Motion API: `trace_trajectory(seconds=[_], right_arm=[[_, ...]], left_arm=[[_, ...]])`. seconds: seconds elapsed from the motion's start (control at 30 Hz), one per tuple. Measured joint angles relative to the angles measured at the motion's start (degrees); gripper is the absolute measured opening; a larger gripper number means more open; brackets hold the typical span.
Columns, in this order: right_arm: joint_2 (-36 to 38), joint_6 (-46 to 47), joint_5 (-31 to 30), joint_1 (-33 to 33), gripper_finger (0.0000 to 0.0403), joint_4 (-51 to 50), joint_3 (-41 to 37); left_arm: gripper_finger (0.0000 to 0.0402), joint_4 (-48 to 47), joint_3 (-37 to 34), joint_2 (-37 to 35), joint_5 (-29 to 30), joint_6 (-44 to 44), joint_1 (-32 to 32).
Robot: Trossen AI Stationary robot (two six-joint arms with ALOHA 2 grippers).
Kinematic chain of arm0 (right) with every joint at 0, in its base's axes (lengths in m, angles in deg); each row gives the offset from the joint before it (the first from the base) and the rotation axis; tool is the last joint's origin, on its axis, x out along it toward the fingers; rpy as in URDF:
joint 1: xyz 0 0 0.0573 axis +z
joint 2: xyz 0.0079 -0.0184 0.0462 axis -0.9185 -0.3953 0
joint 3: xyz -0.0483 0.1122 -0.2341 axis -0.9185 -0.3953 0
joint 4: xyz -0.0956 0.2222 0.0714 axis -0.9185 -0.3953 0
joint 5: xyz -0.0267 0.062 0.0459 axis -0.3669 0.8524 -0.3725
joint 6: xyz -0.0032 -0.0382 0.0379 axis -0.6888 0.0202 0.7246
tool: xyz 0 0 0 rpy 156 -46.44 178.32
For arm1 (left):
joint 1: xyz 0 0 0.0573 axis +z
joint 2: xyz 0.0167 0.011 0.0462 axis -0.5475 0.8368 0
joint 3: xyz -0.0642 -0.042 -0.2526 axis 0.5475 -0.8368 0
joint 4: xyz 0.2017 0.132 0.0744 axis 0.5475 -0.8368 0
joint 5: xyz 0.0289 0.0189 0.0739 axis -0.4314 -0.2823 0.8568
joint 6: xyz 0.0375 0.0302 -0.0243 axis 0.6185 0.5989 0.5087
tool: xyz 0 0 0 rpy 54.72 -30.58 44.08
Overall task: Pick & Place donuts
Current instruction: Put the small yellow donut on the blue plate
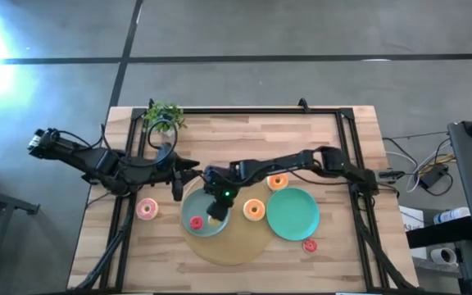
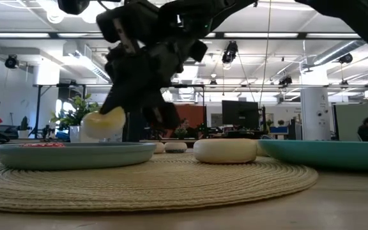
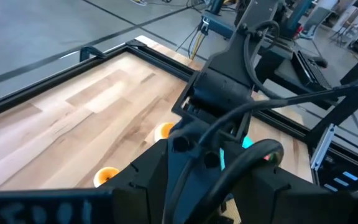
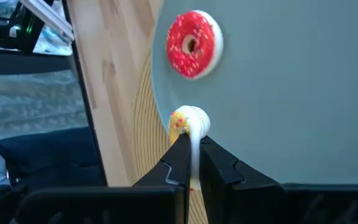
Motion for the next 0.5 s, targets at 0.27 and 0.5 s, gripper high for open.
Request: trace_trajectory(seconds=[0.27, 0.5], right_arm=[[-4.41, -1.02, 0.95, 0.99, 0.0013, -1.45, 6.31], [-4.87, -2.77, 0.64, 0.97, 0.0023, -0.21, 5.34]], left_arm=[[0.0130, -1.27, 0.00, -0.04, 0.02, -0.08, -0.44], [0.0130, -1.83, 0.00, 0.04, -0.02, -0.01, -0.42]])
